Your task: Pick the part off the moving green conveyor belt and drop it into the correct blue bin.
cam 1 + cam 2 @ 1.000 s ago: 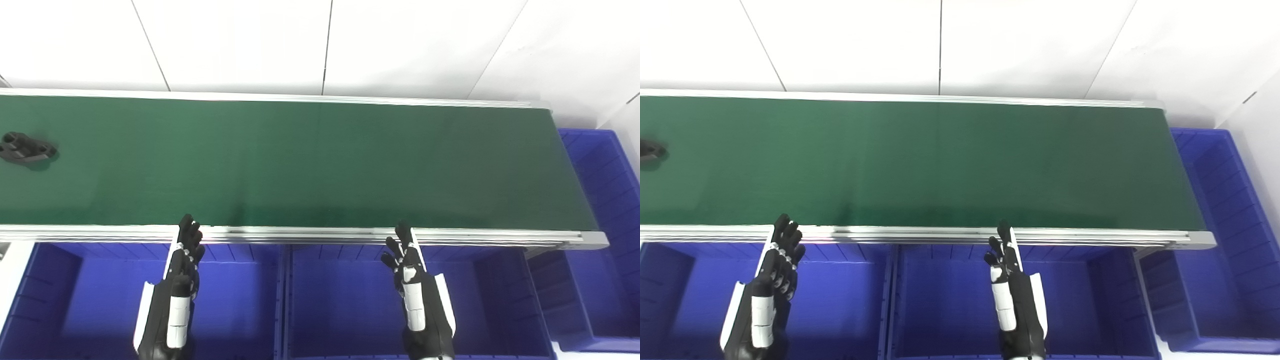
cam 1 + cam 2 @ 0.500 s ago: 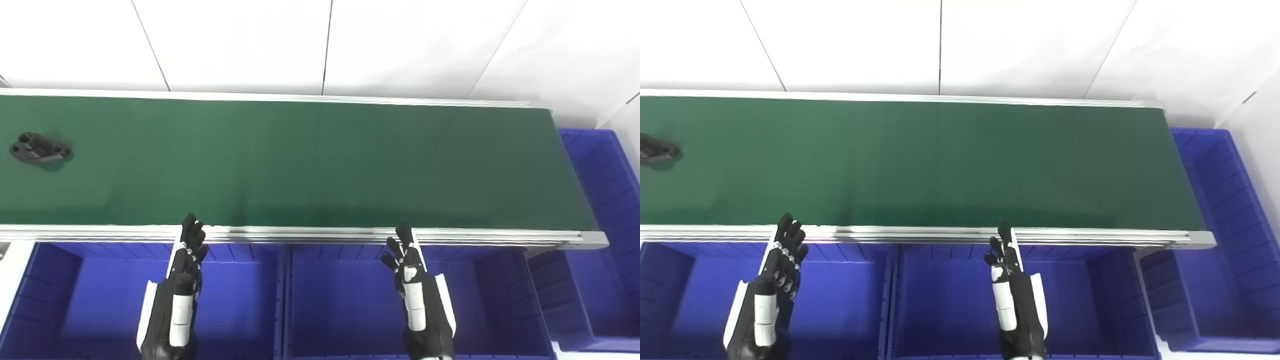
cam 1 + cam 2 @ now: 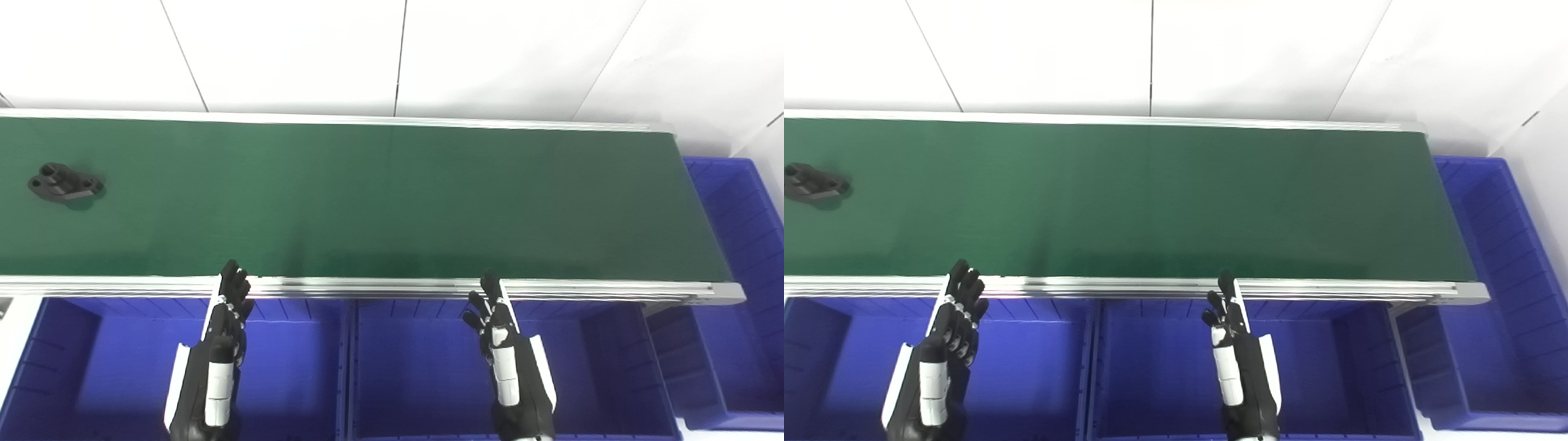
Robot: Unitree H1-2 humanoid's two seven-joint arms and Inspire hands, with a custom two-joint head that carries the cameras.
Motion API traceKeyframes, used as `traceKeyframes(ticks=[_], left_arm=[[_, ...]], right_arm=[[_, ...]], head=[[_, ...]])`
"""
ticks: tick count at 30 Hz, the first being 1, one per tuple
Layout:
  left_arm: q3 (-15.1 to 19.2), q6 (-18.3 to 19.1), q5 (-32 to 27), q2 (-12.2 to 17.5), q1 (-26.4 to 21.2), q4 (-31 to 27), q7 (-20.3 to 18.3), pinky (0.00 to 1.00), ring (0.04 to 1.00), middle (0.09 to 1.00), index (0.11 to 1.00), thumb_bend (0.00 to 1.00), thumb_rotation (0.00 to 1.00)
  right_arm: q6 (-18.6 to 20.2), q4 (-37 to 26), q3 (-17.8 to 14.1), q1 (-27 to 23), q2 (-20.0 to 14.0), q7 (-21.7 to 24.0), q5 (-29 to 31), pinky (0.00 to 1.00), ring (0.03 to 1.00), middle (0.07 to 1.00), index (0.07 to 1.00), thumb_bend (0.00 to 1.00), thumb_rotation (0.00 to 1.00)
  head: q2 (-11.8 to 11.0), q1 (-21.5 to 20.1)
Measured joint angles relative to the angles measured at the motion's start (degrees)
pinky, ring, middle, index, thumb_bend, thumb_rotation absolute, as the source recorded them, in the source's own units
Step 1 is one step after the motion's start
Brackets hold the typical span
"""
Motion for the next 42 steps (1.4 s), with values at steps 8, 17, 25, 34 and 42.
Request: traceKeyframes(ticks=[8,17,25,34,42], left_arm=[[-0.01,0.0,0.0,-0.18,0.0,0.14,0.0,1.0,1.0,1.0,1.0,0.69,1.0],[-0.05,-0.06,0.0,-0.45,-0.02,1.13,-0.01,1.0,1.0,1.0,1.0,0.67,1.0],[-0.16,-1.04,0.04,-0.52,-0.03,2.16,-0.01,1.0,1.0,1.0,1.0,0.66,1.0],[-0.19,-4.83,1.7,-0.59,-0.06,6.89,0.0,1.0,1.0,1.0,1.0,0.7,1.0],[-0.99,-9.36,4.4,-1.56,-1.08,11.97,0.01,1.0,1.0,1.0,1.0,0.72,0.98]], right_arm=[[0.0,0.0,-0.02,-0.02,-0.07,0.77,0.08,0.9,0.956,1.0,1.0,0.79,1.0],[0.0,0.0,-0.19,-0.02,-0.06,0.95,0.55,0.9,0.959,1.0,1.0,0.77,1.0],[0.0,0.01,-0.54,0.0,-0.14,1.18,1.02,0.9,0.959,1.0,1.0,0.79,1.0],[-0.64,3.03,-1.17,0.02,-0.37,1.19,1.35,0.9,0.955,1.0,1.0,0.77,1.0],[-3.74,7.81,-3.05,-0.85,-2.16,2.38,3.77,0.93,0.976,1.0,1.0,0.79,1.0]], head=[[-0.26,0.09],[-1.05,0.7],[-1.58,0.79],[-9.31,3.95],[-13.97,8.6]])
